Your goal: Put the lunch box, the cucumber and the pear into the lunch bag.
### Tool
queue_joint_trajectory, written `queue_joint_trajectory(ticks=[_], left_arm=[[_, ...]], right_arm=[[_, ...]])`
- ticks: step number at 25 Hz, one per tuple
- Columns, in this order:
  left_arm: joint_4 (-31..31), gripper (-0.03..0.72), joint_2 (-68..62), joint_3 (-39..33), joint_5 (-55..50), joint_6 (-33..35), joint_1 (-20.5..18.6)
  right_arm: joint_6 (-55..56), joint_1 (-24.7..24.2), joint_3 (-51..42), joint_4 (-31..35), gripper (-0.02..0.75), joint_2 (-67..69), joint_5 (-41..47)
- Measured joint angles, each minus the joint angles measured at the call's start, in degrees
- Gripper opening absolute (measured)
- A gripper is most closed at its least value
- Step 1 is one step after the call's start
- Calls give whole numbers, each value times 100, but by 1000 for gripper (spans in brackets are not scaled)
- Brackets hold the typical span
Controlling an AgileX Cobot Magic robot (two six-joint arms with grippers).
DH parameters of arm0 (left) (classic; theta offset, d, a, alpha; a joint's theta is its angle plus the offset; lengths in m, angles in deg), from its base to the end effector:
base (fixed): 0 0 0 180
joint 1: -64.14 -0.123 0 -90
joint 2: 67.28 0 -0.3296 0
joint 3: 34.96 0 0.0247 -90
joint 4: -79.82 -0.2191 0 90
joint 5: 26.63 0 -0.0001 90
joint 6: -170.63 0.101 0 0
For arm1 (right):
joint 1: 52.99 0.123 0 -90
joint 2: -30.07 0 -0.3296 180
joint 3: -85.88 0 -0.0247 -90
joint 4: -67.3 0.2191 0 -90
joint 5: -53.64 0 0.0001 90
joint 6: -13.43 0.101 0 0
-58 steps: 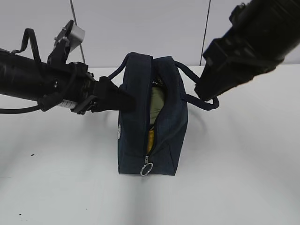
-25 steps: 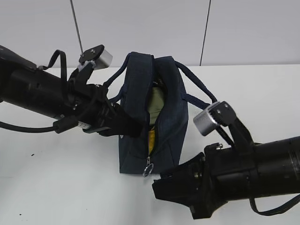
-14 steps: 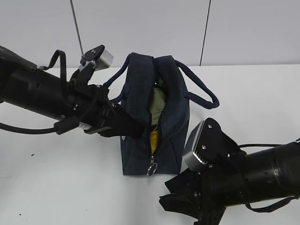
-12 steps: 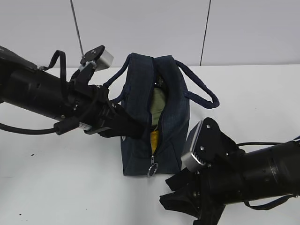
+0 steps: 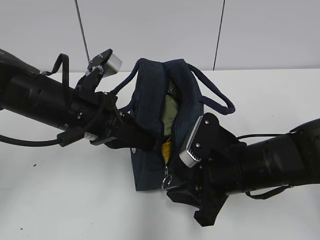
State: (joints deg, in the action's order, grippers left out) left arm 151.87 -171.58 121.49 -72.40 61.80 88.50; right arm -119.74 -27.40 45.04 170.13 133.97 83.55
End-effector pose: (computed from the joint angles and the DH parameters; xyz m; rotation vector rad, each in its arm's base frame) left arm 0.2553 -0.1912 0.2666 0.9369 2.2950 -1.0779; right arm 0.2362 0.1677 0.2133 -1.2675 1.9678 0.5814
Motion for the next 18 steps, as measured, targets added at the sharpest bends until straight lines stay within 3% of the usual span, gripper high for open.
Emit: queue_joint_trajectory(ticks=[18], left_arm=[[35,39,0,0,-78,-11,-9]], right_arm=[[-127,0,430,-1,378,657,168]])
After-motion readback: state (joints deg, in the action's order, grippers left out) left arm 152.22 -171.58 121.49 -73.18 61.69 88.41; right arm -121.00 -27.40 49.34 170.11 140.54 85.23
